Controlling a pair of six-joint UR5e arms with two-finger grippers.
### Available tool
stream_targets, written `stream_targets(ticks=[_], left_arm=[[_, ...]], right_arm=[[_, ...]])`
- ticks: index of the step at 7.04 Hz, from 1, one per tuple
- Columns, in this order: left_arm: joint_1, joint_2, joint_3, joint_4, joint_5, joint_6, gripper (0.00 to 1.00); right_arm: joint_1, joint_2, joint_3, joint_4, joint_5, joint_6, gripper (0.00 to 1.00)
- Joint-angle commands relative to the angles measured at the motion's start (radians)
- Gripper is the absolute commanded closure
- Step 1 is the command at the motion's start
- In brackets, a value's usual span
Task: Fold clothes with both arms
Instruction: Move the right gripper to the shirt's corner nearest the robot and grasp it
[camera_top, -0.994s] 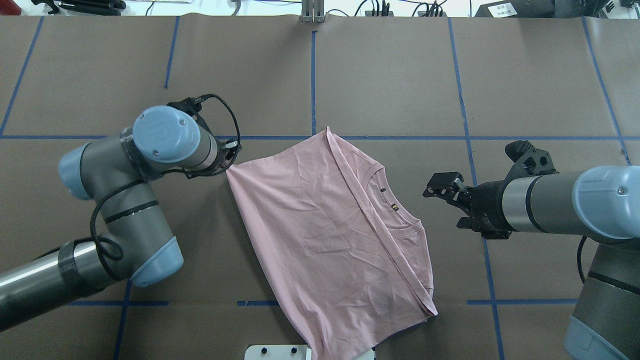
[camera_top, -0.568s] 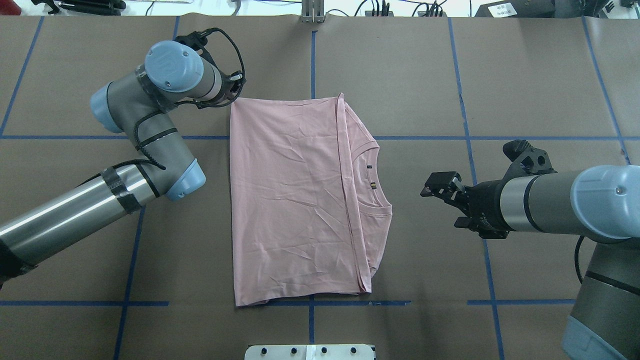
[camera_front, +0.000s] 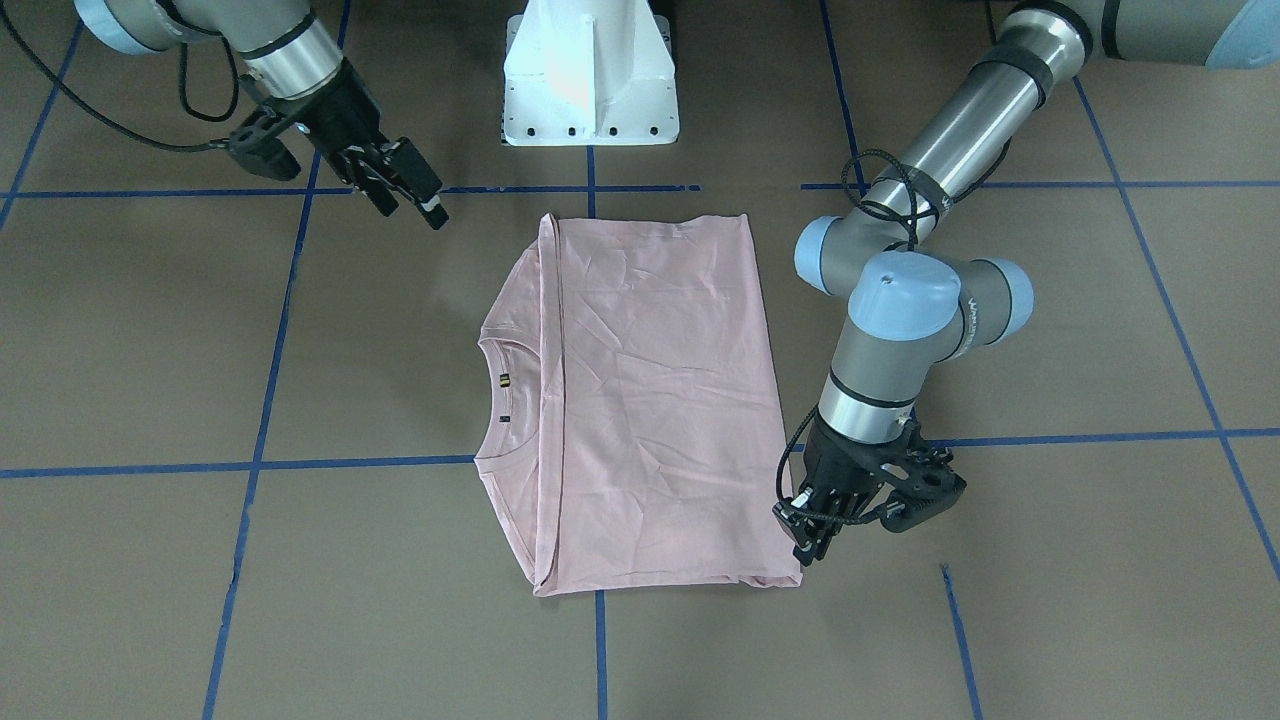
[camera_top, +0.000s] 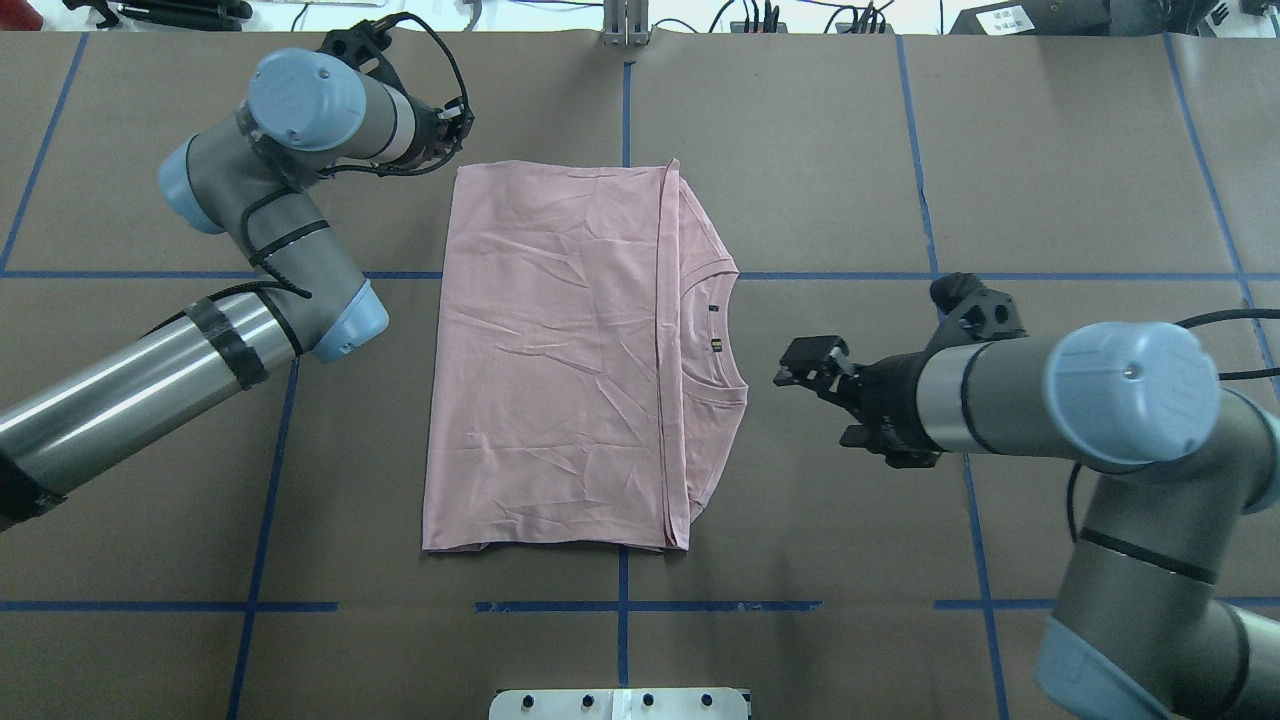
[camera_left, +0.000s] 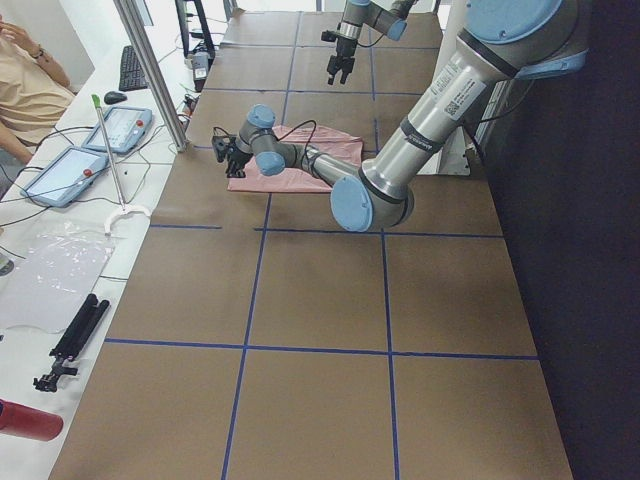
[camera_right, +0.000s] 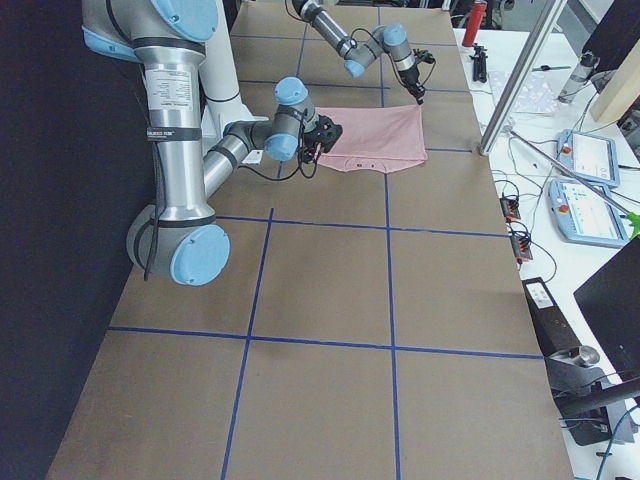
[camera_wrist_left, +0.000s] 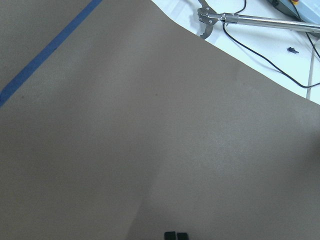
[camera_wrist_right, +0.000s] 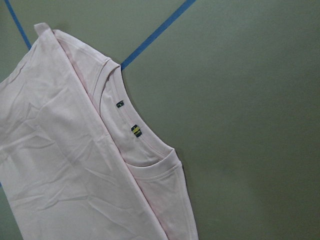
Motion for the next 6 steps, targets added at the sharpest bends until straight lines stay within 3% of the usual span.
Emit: stream_targets(ticks=[1,2,5,6], left_arm=[[0.003,0.126,-0.190,0.002,-0.067,-0.045,0.71],[0.003,0.128,-0.198,0.002,-0.068,-0.046,0.71],[0.005,0.134,-0.215,0.004,-0.068,-0.066,0.71],[0.006,0.159,-0.262,0.026,-0.070,-0.066,0.71]], right_arm=[[-0.127,0.182,-0.125,-0.026,-0.155,0.155,0.01],[-0.168,0.224,-0.170,-0.065,-0.185,0.176,0.07],[-0.213,0.271,-0.272,-0.087,-0.251,0.196,0.10],[-0.213,0.290,-0.305,-0.089,-0.257,0.198,0.11]])
